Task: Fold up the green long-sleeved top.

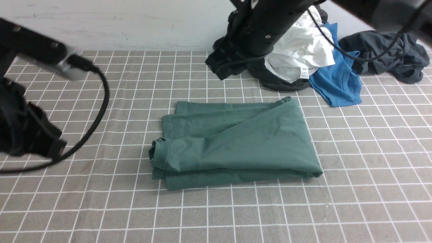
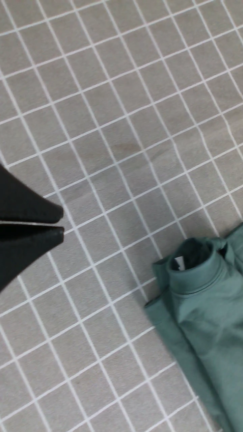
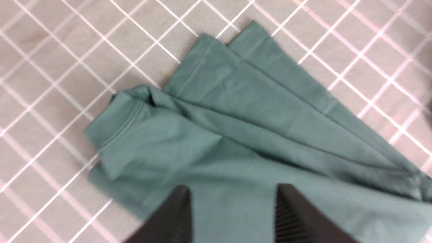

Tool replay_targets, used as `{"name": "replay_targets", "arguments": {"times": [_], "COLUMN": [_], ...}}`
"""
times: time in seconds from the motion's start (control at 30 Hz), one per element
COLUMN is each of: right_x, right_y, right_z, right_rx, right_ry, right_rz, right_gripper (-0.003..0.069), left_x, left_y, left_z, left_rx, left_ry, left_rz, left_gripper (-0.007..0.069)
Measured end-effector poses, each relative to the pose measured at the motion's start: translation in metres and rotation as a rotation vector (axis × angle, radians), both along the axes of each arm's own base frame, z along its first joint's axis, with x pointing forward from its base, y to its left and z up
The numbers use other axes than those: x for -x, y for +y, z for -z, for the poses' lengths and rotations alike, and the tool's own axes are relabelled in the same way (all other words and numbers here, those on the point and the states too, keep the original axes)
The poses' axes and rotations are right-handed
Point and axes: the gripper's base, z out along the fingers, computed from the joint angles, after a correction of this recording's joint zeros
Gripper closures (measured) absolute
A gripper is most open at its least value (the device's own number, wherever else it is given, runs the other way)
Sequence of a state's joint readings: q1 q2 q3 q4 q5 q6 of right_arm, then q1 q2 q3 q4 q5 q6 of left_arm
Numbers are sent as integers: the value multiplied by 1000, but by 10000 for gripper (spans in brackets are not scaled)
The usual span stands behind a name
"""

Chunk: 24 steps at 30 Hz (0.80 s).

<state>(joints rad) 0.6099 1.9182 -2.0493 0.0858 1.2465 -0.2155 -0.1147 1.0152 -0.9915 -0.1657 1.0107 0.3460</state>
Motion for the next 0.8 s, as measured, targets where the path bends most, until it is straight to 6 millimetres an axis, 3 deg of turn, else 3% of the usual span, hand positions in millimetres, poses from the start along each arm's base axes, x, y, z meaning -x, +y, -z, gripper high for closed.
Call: {"name": "replay_targets", "arguments": {"times": [0.2, 0.23, 0.3, 0.33, 0.4, 0.53, 0.8], "right_x": [55, 56, 79, 80, 104, 141, 205], "right_y": [-34, -35, -50, -51, -68, -95, -142], "right_z": [-16, -16, -22, -23, -28, -29, -17], "right_rx": [-41, -46, -112, -123, -191, -282, -428], "right_ry": [15, 11, -47, -59, -142, -257, -455], "right_rz": [-7, -6, 2, 3, 15, 32, 56], "right_gripper": [620, 630, 664, 664, 671, 671, 673], "left_x": [83, 85, 116, 115, 137, 155, 160], "left_y": [10, 10, 14, 14, 17, 19, 20], "left_z": [28, 29, 40, 42, 50, 59, 60], "left_rx": [42, 46, 89, 90, 133, 172, 184], "left_ry": [-123, -133, -250, -247, -374, -501, -540], "left_rz": [-39, -42, -74, -76, -98, -108, -107], "left_gripper": [631, 631, 631, 631, 631, 631, 631]}}
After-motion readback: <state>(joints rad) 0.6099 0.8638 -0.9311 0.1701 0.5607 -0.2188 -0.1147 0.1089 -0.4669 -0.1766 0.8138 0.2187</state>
